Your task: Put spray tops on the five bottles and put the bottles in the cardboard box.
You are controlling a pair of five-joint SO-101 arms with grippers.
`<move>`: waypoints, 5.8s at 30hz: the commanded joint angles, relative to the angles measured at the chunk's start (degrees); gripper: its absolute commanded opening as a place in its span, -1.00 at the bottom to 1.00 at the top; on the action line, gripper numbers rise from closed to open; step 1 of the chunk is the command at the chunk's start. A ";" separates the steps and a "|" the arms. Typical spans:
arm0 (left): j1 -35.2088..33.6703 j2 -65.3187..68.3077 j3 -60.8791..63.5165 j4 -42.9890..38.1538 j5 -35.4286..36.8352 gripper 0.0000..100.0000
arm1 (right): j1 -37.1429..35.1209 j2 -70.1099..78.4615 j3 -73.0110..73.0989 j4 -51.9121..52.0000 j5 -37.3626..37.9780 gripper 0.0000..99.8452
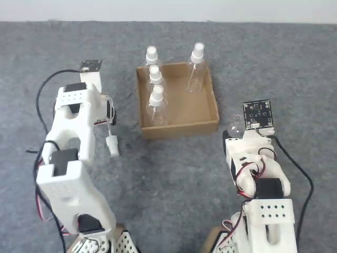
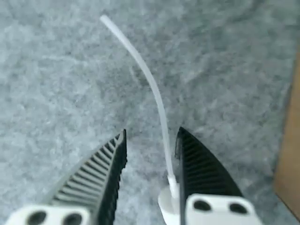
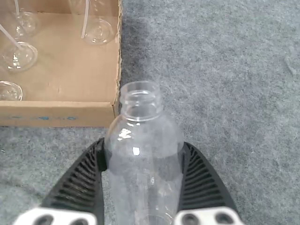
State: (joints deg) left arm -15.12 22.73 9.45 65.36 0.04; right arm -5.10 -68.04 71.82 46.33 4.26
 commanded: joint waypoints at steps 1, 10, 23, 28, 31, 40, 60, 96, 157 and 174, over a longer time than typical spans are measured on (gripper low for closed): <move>-1.85 1.93 -5.23 3.08 -0.62 -0.69 | 0.22 -1.45 -0.88 -1.63 -0.09 -0.98; -7.91 3.08 -8.75 14.51 -0.62 -0.73 | 0.22 -1.45 -0.88 -1.63 -0.09 -0.98; -12.13 3.25 -8.75 33.32 -2.73 -0.79 | 0.31 -1.45 -0.88 -1.63 -0.09 -0.98; -12.66 3.08 -8.66 35.16 -2.37 -0.79 | 0.31 -1.45 -0.97 -1.63 -0.09 -0.98; -13.63 3.08 -8.75 35.16 -2.20 -0.78 | 0.40 -1.45 -0.97 -1.63 -0.09 -0.98; -13.54 0.00 -9.01 35.16 -3.25 -0.62 | 0.22 -1.45 -0.97 -1.63 -0.09 -0.98; -16.44 -12.84 -7.69 34.99 -45.45 -0.63 | 0.22 -1.45 -0.97 -1.63 -0.09 -0.98; -24.09 -25.76 1.89 34.90 -98.46 -0.65 | 0.04 -1.45 -1.23 -1.63 1.49 -0.98; -6.68 -43.78 49.01 -12.13 -78.07 -0.94 | 0.13 -1.45 -0.97 -3.03 1.58 -0.98; -6.42 -43.78 39.08 -8.09 -44.04 -0.74 | 0.57 -1.45 -0.97 -3.12 1.58 -0.98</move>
State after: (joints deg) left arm -21.63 -20.35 54.46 54.55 -50.15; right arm -5.10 -68.04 71.82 44.84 4.70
